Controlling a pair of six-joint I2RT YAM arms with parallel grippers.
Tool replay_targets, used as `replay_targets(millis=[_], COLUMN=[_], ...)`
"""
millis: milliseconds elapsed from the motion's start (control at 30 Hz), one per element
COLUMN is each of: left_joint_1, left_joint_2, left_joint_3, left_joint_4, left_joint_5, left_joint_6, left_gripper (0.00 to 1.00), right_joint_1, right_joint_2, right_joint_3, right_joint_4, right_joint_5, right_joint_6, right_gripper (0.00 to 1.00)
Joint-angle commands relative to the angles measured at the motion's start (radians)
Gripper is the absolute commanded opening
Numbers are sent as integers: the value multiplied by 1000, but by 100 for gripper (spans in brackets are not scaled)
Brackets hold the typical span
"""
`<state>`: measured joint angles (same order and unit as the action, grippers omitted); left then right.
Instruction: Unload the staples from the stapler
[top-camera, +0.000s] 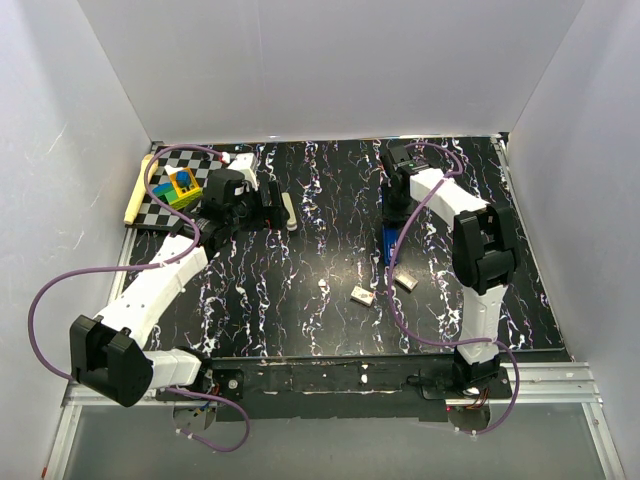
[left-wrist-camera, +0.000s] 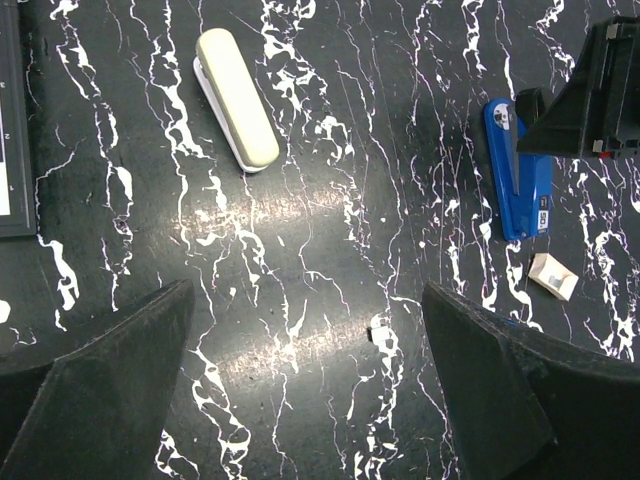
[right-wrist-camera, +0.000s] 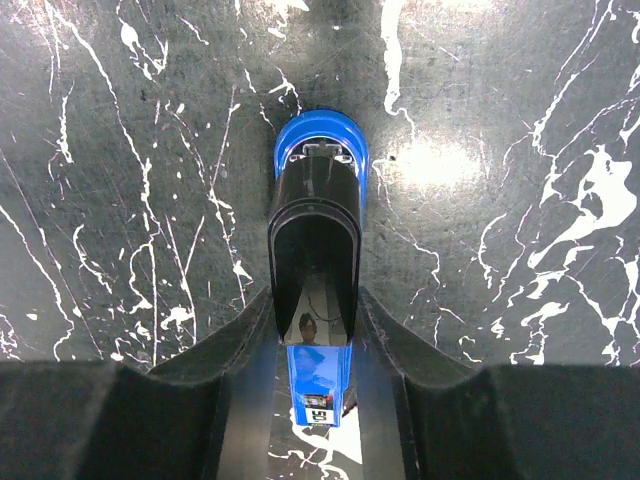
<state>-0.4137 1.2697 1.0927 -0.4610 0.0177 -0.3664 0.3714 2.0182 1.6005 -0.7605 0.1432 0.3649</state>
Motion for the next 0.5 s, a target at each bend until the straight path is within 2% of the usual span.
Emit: replay_targets(millis=[0, 167, 467], left_joint_1=[1, 1, 1], left_joint_2=[-18, -24, -36], left_joint_3=[13, 9, 7], left_joint_4=[-5, -5, -5], left_joint_5=[36, 33, 33], left_joint_6=[6, 3, -2], left_gripper=[98, 98, 98], right_joint_1=[1, 14, 99], right_joint_2=[-22, -76, -168], right_joint_3=[32, 38, 49], right_joint_4=[3, -8, -25], right_joint_5=[16, 47, 29], right_joint_6=[9, 11, 63], right_gripper=[16, 5, 1])
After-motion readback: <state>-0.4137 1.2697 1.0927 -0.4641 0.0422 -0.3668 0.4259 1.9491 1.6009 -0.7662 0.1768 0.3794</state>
